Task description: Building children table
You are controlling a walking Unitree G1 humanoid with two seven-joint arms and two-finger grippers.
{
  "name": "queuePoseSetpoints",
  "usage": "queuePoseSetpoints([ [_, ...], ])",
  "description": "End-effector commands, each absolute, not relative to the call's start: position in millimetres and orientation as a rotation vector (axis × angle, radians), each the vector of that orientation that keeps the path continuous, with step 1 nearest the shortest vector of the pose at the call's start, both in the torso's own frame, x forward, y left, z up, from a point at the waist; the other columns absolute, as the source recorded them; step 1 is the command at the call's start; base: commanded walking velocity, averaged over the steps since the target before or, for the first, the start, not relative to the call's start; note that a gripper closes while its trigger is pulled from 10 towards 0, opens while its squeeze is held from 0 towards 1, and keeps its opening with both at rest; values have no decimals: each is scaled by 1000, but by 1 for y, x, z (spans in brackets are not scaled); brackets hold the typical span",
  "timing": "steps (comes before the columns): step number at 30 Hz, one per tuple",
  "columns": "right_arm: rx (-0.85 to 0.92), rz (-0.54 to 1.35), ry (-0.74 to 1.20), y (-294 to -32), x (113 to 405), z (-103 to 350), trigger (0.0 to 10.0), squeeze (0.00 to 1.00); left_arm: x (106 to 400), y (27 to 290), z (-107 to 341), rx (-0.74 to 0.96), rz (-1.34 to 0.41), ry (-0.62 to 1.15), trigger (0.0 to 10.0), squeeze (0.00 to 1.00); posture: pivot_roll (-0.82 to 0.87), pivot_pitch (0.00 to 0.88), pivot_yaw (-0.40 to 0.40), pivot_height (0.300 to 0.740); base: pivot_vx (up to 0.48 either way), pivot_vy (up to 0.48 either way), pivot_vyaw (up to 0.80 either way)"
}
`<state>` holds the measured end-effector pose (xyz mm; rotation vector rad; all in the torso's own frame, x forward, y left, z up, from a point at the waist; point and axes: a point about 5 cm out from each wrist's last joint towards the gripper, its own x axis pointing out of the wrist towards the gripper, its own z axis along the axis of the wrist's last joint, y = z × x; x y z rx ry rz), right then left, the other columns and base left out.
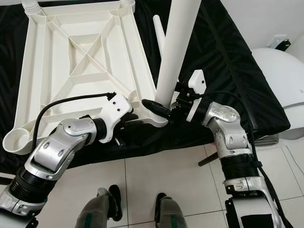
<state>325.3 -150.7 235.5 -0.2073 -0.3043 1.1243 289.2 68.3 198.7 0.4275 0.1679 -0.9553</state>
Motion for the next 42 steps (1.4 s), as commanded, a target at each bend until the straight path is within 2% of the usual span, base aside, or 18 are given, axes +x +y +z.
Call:
queuePoseSetpoints([
  [1,-208,1129,-304,-154,326,236,10000,0,284,71,181,425,-972,266,10000,0,-13,263,8,740,0,0,0],
  [11,-220,1176,-276,-159,327,237,10000,0,284,73,182,430,-972,269,10000,0,-9,272,17,740,0,0,0],
  [12,-224,1193,-265,-160,327,238,9294,0,283,73,182,430,-974,271,10000,0,-9,275,19,740,0,0,0],
  [15,-228,1205,-260,-161,327,238,9294,0,282,73,182,430,-975,273,10000,0,-9,276,20,740,0,0,0],
  [18,-233,1209,-258,-161,328,239,9608,0,282,73,182,430,-976,275,10000,0,-8,282,20,740,0,0,0],
  [19,-237,1214,-255,-160,328,239,10000,0,281,73,182,430,-976,276,10000,0,-6,287,19,740,0,0,0],
  [22,-238,1225,-249,-160,327,238,10000,0,281,73,182,429,-976,278,10000,0,-5,291,18,740,0,0,0],
  [23,-238,1231,-247,-160,326,237,9333,0,280,73,182,428,-975,279,10000,0,-4,293,17,740,0,0,0],
  [28,-234,1238,-246,-159,326,236,9490,0,280,74,182,427,-974,280,10000,0,-4,297,17,740,0,0,0],
  [30,-228,1245,-247,-159,326,237,4471,0,280,74,182,426,-972,282,10000,0,-5,301,17,740,0,0,0],
  [31,-227,1247,-247,-159,326,237,4471,0,280,74,182,426,-971,283,10000,0,-5,301,17,740,0,0,0],
  [32,-225,1249,-248,-159,326,238,2784,0,280,74,182,425,-971,283,10000,0,-5,303,17,740,0,0,0],
  [35,-223,1252,-247,-159,326,238,2784,0,280,74,182,424,-971,284,10000,0,-5,303,17,740,0,0,0],
  [36,-222,1254,-246,-159,326,238,0,0,280,73,183,424,-971,283,10000,0,-4,305,17,740,0,0,0],
  [37,-222,1256,-244,-159,326,238,0,0,279,73,183,424,-971,283,10000,0,-4,305,17,740,0,0,0],
  [38,-225,1254,-238,-159,326,237,8824,0,279,73,184,425,-971,282,10000,0,-4,306,18,740,0,0,0],
  [41,-226,1253,-236,-158,326,236,8824,0,279,73,184,424,-971,281,10000,0,-4,306,18,740,0,0,0],
  [42,-228,1253,-233,-158,326,236,10000,0,280,73,184,424,-969,280,10000,0,-4,308,17,740,0,0,0],
])
